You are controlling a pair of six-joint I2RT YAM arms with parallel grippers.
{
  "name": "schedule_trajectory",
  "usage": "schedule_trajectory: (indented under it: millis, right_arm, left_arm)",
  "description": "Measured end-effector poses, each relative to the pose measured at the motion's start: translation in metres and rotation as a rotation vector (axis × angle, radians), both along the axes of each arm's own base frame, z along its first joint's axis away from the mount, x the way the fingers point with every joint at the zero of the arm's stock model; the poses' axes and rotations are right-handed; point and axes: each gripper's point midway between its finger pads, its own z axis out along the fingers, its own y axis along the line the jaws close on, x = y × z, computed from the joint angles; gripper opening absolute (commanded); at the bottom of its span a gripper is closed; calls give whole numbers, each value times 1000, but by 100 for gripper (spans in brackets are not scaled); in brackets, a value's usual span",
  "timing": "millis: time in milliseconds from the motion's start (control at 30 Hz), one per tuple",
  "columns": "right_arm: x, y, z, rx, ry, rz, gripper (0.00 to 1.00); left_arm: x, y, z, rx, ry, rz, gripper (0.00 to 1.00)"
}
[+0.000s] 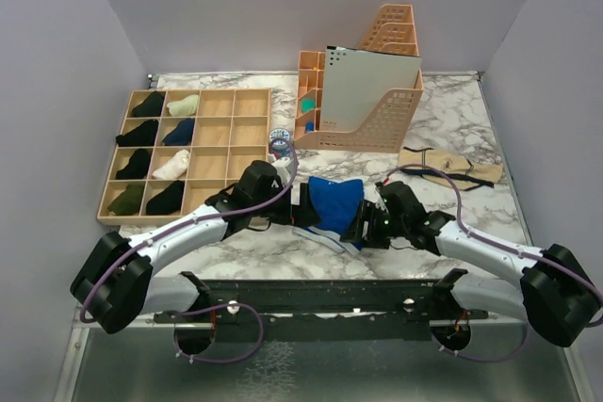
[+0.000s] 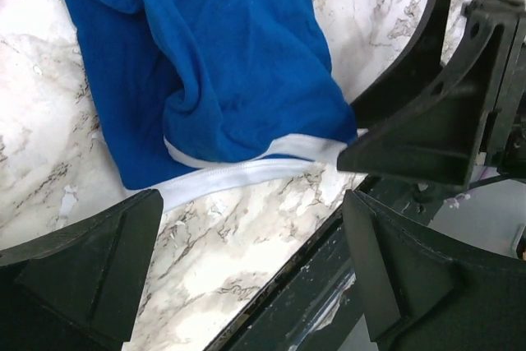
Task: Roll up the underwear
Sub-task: Fold the underwear at the center of the board.
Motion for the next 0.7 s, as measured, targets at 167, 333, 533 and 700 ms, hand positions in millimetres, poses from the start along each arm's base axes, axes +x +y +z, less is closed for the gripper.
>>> schedule_trajectory:
  millis: [167,333,533,700]
  right_arm:
    - [-16,4,4,36,41,65,69]
    - [8,-10,39,-74,-59,12,73]
    - [67,-28,89,-146,-213,-128,72]
    - [104,-38,82,-198,-175,-169,72]
  left_arm:
    - [1,-1,-4,10,-15,-18,99]
    - [6,-2,-5,28,-29,-24,98]
    - [12,-10,-20,57,-13,-67,92]
    - [9,-17,-34,73,13,-138,89]
